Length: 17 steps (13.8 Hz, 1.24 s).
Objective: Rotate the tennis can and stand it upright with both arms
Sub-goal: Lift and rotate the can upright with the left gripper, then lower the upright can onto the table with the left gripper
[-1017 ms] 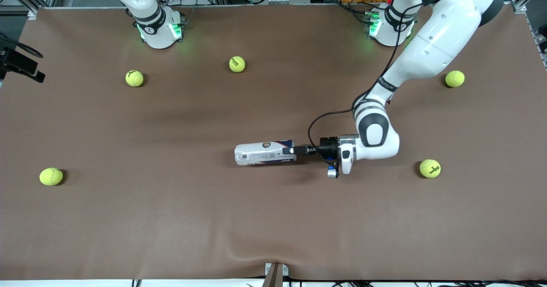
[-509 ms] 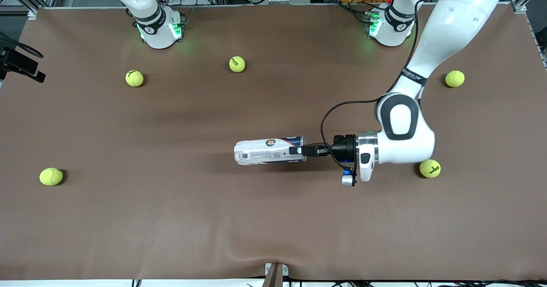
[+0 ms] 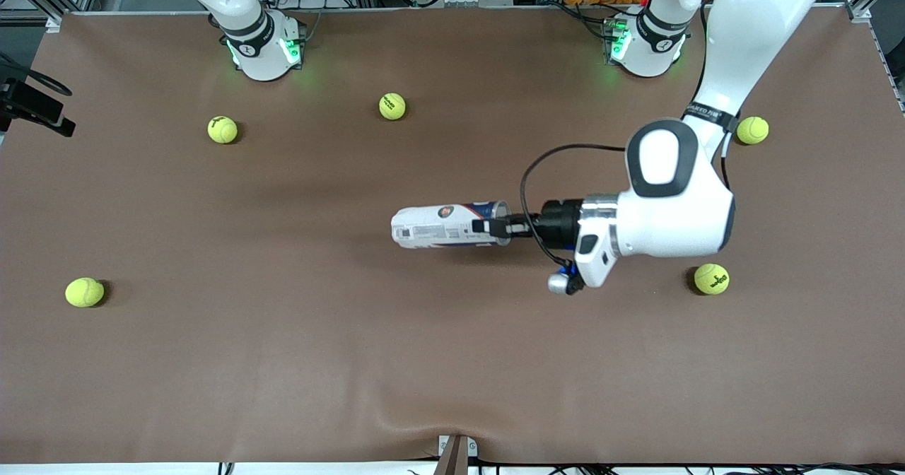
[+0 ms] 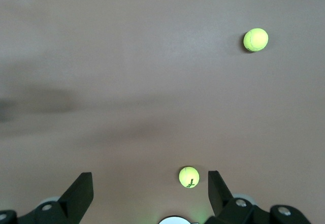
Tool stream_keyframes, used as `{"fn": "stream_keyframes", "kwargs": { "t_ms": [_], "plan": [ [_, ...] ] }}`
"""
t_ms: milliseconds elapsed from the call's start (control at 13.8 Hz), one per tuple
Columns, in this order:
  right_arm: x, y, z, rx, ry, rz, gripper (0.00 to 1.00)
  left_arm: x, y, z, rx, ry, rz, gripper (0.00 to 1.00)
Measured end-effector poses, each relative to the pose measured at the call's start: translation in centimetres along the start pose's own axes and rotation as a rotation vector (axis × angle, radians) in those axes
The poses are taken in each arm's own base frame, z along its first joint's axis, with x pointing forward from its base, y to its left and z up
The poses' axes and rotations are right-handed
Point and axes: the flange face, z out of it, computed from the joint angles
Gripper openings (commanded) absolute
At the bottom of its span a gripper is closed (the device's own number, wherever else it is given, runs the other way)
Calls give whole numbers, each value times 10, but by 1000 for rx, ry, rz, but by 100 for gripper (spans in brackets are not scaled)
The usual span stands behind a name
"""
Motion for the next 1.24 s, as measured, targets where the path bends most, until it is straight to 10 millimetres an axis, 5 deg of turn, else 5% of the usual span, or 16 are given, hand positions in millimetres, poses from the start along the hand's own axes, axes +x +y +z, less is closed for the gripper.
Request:
{"fn": "stream_keyframes", "kwargs": {
  "t_ms": [218,727,945,1235],
  "plan": [
    [0,0,0,0,0,0,100,-31,28,20,166,73,3,0],
    [0,0,0,0,0,0,100,-130,59,140,554,307,55,0],
    [0,0,0,0,0,0,100,-142,47,167,685,390,77,0],
    [0,0,0,0,0,0,100,-133,22,194,792,406,109,0]
  ]
}}
